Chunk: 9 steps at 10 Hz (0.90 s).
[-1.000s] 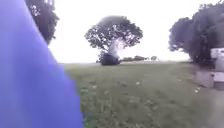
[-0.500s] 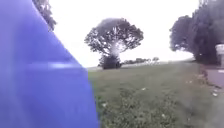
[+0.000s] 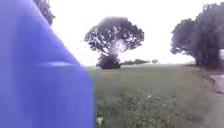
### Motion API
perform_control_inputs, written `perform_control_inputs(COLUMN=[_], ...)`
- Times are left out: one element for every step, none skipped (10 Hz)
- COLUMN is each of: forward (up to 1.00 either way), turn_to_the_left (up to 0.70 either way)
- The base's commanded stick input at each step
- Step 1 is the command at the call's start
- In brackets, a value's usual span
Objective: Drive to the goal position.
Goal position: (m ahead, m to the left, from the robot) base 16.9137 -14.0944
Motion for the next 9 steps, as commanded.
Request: perform_control_inputs(forward=[1.00,1.00,1.00,1.00,1.00,1.00,1.00,1.00,1.00], turn_to_the_left=[-0.40,0.00,0.00,0.00,0.00,0.00,0.00,0.00,0.00])
